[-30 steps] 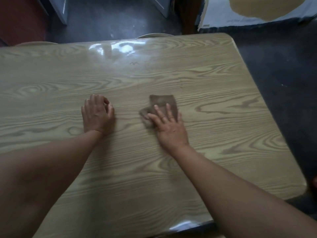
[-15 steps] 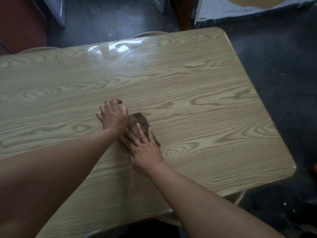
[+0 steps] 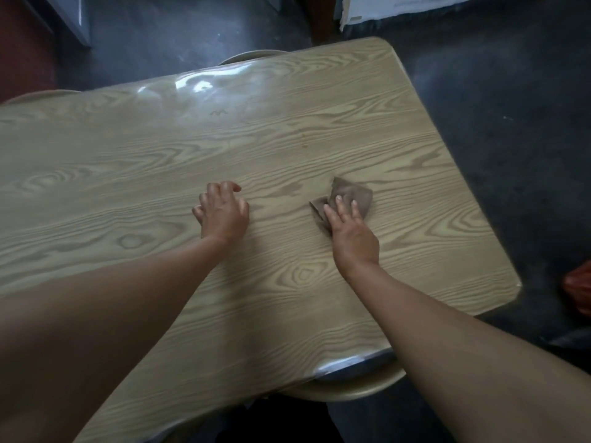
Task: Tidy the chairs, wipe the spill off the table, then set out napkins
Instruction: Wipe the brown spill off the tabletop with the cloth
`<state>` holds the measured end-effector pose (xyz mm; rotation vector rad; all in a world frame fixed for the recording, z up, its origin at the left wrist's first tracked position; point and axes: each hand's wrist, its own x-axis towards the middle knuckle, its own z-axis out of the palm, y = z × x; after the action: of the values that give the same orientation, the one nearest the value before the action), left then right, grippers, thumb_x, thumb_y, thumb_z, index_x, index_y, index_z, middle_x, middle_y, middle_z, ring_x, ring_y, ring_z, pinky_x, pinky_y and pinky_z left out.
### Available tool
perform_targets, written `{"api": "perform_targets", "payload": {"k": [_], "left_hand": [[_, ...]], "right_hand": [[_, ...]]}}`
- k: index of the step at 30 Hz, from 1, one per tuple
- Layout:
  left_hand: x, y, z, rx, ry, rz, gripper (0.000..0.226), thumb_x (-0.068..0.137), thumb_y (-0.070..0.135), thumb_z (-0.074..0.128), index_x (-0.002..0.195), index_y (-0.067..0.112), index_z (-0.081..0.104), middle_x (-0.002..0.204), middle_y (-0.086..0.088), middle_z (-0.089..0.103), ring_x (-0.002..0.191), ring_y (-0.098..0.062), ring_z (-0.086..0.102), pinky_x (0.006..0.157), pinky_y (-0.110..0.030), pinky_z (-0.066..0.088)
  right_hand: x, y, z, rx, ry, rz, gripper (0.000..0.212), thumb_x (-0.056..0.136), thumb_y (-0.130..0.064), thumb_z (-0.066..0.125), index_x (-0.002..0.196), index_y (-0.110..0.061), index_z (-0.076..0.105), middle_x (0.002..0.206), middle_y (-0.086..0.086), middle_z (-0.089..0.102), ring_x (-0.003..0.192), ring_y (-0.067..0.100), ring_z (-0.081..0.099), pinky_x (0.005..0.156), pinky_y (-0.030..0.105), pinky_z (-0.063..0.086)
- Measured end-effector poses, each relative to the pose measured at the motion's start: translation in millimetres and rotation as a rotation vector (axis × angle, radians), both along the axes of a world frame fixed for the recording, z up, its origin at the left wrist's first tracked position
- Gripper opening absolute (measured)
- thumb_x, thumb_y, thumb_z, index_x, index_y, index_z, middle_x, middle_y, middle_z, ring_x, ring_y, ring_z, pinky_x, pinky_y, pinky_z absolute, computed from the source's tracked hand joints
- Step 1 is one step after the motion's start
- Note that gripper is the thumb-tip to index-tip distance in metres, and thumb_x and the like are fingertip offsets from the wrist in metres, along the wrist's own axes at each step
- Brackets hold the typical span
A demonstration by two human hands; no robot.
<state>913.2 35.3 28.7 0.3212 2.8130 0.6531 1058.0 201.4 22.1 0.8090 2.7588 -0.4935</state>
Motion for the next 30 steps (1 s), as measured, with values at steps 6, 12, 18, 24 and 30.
{"api": "perform_targets", "payload": {"k": [6, 12, 18, 24, 30], "left_hand": [[4.5, -16.4, 1.1, -0.003, -0.007, -0.009, 0.03, 0.093, 0.023, 0.049, 0.122, 0.017, 0.053, 0.13, -0.012, 0.044, 0.123, -0.03, 0.039, 0.101, -0.043, 0.026], [17.8, -37.1, 0.4, -0.006, -0.032, -0.013, 0.03, 0.094, 0.023, 0.048, 0.122, 0.016, 0.054, 0.128, -0.013, 0.044, 0.124, -0.03, 0.039, 0.102, -0.043, 0.026], [25.1, -46.5, 6.7, 0.004, -0.013, -0.028, 0.028, 0.094, 0.025, 0.048, 0.121, 0.016, 0.054, 0.128, -0.013, 0.044, 0.124, -0.03, 0.039, 0.102, -0.043, 0.026], [25.9, -48.9, 15.8, 0.005, -0.002, -0.053, 0.029, 0.093, 0.023, 0.048, 0.121, 0.016, 0.053, 0.129, -0.012, 0.044, 0.124, -0.029, 0.04, 0.103, -0.044, 0.024], [41.8, -48.6, 18.4, 0.023, -0.029, -0.096, 0.029, 0.094, 0.023, 0.047, 0.121, 0.015, 0.053, 0.13, -0.012, 0.043, 0.124, -0.028, 0.04, 0.104, -0.044, 0.024]], "right_hand": [[-16.0, -4.7, 28.0, -0.144, 0.503, -0.39, 0.046, 0.081, -0.001, 0.048, 0.122, -0.014, 0.066, 0.127, 0.008, 0.065, 0.117, 0.025, 0.058, 0.098, 0.028, 0.04], [7.7, -25.9, -0.6, 0.204, -0.025, -0.06, 0.053, 0.099, -0.008, 0.011, 0.144, -0.013, 0.04, 0.157, 0.015, 0.027, 0.139, 0.033, 0.028, 0.113, 0.035, 0.024], [16.1, -139.7, -0.6, 0.078, -0.114, 0.281, 0.057, 0.083, -0.019, 0.02, 0.104, -0.016, 0.074, 0.124, 0.013, 0.065, 0.108, 0.035, 0.06, 0.088, 0.038, 0.049], [28.1, -155.4, 11.3, 0.046, -0.124, 0.532, 0.05, 0.08, -0.027, 0.029, 0.09, -0.032, 0.077, 0.114, -0.004, 0.072, 0.113, 0.019, 0.065, 0.083, 0.032, 0.052], [58.3, -47.8, 27.2, 0.131, -0.294, 0.017, 0.048, 0.103, -0.02, 0.015, 0.147, -0.027, 0.034, 0.161, 0.003, 0.017, 0.149, 0.024, 0.014, 0.112, 0.044, 0.024]]}}
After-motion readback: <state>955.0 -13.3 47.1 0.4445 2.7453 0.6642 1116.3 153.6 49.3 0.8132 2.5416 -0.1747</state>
